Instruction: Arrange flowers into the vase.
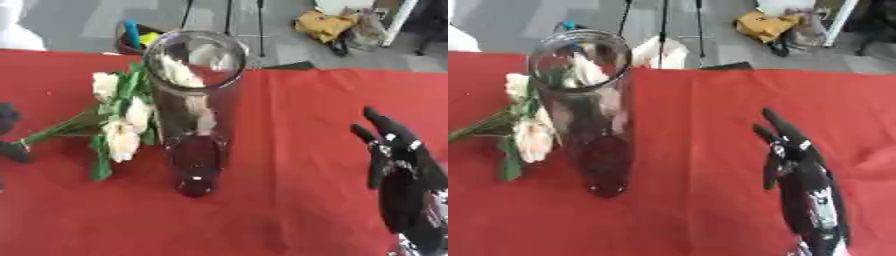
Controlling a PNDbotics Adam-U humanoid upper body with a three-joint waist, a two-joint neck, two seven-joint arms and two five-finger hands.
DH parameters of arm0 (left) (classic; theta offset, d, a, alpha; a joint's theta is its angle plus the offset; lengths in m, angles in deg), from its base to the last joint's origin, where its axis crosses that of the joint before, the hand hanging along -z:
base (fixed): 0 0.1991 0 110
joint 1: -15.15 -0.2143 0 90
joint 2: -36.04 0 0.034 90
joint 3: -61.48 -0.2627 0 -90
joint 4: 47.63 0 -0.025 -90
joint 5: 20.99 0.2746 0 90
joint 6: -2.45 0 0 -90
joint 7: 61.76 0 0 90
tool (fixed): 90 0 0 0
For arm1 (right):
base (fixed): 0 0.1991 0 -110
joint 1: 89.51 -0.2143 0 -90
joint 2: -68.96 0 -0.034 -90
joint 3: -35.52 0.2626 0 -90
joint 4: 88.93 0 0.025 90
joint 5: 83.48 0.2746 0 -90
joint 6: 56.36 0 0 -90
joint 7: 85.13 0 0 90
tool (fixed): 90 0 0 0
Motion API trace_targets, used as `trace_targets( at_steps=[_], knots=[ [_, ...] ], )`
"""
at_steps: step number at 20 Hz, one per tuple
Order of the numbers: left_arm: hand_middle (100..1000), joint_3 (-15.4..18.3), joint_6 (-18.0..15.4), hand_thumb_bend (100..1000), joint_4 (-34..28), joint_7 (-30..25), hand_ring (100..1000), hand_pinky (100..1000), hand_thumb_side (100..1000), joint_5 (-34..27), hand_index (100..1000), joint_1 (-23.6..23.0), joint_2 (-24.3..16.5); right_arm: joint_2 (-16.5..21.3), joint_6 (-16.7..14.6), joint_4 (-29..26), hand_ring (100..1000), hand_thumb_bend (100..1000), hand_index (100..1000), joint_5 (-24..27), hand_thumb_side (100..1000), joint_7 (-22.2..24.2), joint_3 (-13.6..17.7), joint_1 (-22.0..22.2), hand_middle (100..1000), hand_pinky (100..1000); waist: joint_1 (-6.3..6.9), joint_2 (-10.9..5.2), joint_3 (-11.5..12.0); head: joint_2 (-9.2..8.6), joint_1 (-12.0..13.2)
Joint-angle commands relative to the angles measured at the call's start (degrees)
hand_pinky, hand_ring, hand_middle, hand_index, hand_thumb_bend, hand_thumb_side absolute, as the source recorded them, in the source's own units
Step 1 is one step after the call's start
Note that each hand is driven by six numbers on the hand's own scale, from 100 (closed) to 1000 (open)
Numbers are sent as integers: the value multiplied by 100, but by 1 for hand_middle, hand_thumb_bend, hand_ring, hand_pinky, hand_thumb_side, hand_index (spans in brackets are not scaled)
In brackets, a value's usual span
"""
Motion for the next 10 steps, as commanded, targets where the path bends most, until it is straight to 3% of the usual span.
trace_targets(
  at_steps=[1,3,8,9,10],
  knots=[
    [745,25,-27,100,-102,-18,767,449,701,-17,739,31,-59,88,10,-77,1000,100,907,62,1000,-14,36,-28,241,920,34,-173,-10,39,14],
    [785,97,-19,100,-102,1,787,488,653,93,783,58,-257,94,15,-77,1000,100,907,66,1000,-7,40,-15,238,921,44,-184,-1,57,21],
    [809,377,270,100,-102,-19,782,539,547,1012,846,248,-1199,128,33,-77,1000,100,907,71,1000,3,37,26,240,921,96,-228,-9,101,18],
    [811,380,353,100,-102,-32,794,549,487,1166,855,266,-1339,133,32,-77,1000,100,906,77,1000,4,35,35,243,919,104,-240,-19,125,35],
    [817,364,453,100,-102,-69,796,551,502,1306,859,285,-1519,139,26,-77,1000,100,905,89,1000,6,30,53,244,918,111,-264,-32,177,72]
  ],
)
